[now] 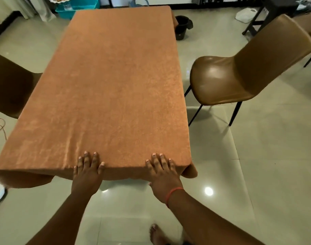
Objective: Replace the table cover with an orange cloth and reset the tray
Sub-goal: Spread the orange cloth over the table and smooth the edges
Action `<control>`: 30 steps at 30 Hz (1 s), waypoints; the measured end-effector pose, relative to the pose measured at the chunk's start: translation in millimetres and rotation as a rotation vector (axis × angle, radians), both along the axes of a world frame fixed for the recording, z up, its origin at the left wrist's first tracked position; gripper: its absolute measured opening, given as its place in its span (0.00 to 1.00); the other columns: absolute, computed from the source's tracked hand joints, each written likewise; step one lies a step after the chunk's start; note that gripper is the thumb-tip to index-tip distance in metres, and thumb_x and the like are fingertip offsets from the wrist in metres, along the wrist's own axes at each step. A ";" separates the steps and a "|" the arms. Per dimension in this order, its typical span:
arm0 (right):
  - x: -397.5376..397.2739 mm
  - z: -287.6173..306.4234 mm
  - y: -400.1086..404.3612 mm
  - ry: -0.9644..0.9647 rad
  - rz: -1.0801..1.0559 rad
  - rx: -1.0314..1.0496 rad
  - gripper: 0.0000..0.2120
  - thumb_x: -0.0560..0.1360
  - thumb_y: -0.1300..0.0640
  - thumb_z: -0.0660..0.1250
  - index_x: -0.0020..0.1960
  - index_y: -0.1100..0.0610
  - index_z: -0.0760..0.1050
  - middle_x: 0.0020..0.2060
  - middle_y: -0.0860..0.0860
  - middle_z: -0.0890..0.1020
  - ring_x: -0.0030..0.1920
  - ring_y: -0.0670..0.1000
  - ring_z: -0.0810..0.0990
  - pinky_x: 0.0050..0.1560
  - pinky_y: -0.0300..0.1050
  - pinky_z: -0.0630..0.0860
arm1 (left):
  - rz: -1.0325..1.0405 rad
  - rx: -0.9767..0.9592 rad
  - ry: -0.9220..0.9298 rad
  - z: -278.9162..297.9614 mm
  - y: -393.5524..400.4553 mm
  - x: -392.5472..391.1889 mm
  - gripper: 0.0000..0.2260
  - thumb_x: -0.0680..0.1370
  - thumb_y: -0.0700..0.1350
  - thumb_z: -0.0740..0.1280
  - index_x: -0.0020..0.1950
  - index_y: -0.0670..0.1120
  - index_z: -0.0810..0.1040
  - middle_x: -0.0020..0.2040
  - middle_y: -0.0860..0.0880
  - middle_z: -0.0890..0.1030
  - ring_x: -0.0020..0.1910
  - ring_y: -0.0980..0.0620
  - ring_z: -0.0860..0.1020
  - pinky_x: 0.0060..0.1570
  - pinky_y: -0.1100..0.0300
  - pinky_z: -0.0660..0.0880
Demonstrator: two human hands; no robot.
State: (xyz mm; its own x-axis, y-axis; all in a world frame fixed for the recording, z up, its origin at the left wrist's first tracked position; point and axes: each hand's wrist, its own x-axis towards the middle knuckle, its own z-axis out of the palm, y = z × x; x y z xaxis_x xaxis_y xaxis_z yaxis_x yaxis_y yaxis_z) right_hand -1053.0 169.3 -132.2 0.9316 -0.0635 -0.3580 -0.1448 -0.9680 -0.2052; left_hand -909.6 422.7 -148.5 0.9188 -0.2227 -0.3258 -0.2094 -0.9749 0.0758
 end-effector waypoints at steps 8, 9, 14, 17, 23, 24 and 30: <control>4.0 8.0 8.6 0.062 -0.002 0.038 0.34 0.82 0.44 0.55 0.81 0.52 0.44 0.81 0.54 0.43 0.79 0.61 0.42 0.77 0.62 0.46 | 0.140 -0.020 0.085 22.6 23.6 -24.4 0.29 0.82 0.61 0.50 0.80 0.50 0.53 0.81 0.45 0.50 0.79 0.43 0.49 0.75 0.45 0.54; 9.6 11.4 18.9 0.070 0.044 0.032 0.34 0.81 0.44 0.55 0.81 0.52 0.44 0.81 0.53 0.43 0.80 0.60 0.42 0.77 0.62 0.46 | 0.170 -0.024 0.077 31.2 36.3 -25.3 0.29 0.82 0.61 0.49 0.80 0.51 0.53 0.81 0.46 0.49 0.79 0.44 0.49 0.75 0.46 0.53; 68.1 29.3 83.3 0.028 0.157 0.020 0.34 0.80 0.41 0.55 0.81 0.49 0.44 0.81 0.50 0.45 0.80 0.57 0.46 0.78 0.58 0.49 | 0.231 -0.031 -0.015 37.9 123.6 19.2 0.29 0.82 0.61 0.47 0.80 0.49 0.53 0.81 0.45 0.52 0.79 0.44 0.50 0.76 0.46 0.52; 118.6 30.5 135.3 0.008 0.179 -0.019 0.33 0.81 0.41 0.53 0.80 0.50 0.46 0.81 0.51 0.47 0.80 0.57 0.47 0.78 0.56 0.51 | 0.191 -0.040 -0.092 34.1 175.3 65.3 0.33 0.79 0.63 0.40 0.79 0.47 0.57 0.80 0.42 0.55 0.79 0.42 0.53 0.75 0.45 0.54; 210.4 24.7 287.0 0.064 0.169 -0.040 0.31 0.82 0.43 0.51 0.81 0.50 0.45 0.81 0.52 0.47 0.80 0.56 0.47 0.78 0.54 0.49 | -0.030 -0.106 -0.150 -4.7 272.8 145.9 0.29 0.81 0.60 0.48 0.76 0.46 0.65 0.78 0.41 0.60 0.77 0.40 0.59 0.74 0.44 0.57; 222.5 26.5 313.5 0.076 0.180 -0.044 0.32 0.82 0.44 0.52 0.81 0.50 0.45 0.81 0.52 0.46 0.80 0.56 0.46 0.78 0.54 0.49 | -0.081 -0.130 -0.152 -12.3 284.5 151.7 0.29 0.81 0.60 0.48 0.76 0.46 0.64 0.78 0.41 0.60 0.77 0.40 0.58 0.74 0.43 0.57; 269.0 28.2 409.4 0.180 0.176 -0.114 0.32 0.82 0.52 0.54 0.81 0.50 0.43 0.81 0.52 0.44 0.80 0.56 0.45 0.78 0.55 0.49 | -0.240 -0.306 -0.153 -30.4 322.8 159.3 0.27 0.83 0.58 0.49 0.79 0.47 0.58 0.80 0.44 0.53 0.79 0.45 0.50 0.76 0.45 0.53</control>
